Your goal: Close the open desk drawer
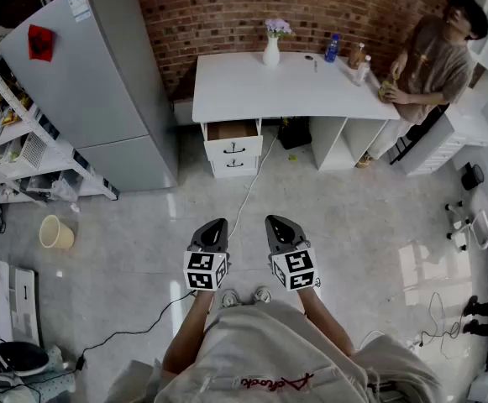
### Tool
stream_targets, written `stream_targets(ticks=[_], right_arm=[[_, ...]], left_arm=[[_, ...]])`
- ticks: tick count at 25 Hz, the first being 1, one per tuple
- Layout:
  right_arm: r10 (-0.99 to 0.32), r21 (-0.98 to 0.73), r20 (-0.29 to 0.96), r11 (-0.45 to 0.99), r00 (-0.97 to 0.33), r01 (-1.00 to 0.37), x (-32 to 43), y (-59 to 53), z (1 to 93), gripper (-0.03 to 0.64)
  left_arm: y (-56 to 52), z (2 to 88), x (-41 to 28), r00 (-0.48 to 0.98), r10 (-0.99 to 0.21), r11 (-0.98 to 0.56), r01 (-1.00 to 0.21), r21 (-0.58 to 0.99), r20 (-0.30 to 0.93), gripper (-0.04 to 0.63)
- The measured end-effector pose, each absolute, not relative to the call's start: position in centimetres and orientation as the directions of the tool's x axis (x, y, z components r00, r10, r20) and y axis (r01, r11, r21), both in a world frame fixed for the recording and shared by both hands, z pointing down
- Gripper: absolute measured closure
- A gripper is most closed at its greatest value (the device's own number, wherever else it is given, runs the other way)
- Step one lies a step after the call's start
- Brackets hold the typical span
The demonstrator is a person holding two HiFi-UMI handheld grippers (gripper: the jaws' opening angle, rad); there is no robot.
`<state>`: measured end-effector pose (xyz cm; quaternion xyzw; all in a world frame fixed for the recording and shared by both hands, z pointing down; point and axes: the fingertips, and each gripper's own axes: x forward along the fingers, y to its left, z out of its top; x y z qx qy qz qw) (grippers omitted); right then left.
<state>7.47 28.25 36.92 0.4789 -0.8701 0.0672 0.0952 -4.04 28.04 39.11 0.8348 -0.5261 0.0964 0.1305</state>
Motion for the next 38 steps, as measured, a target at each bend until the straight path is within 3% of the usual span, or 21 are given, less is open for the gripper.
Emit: stream_targets(ticks=[27,38], right_arm=[[-0.823,-0.057,0.213,0.528,-0.527,-0.847,13.8,25.5,38.0,0.598],[-0.798,-0.070,0.230,0.557,-0.556,-0.828,13.5,24.0,39.2,0.598]], left_arm=[[26.2,39.2,0.1,0.403,-0.866,-0.400,-0.913,0.074,0.297,0.582],[25.6,40.8,-1.5,0.349,-0.882,-0.336,-0.937,0.096,0.317,0.583]])
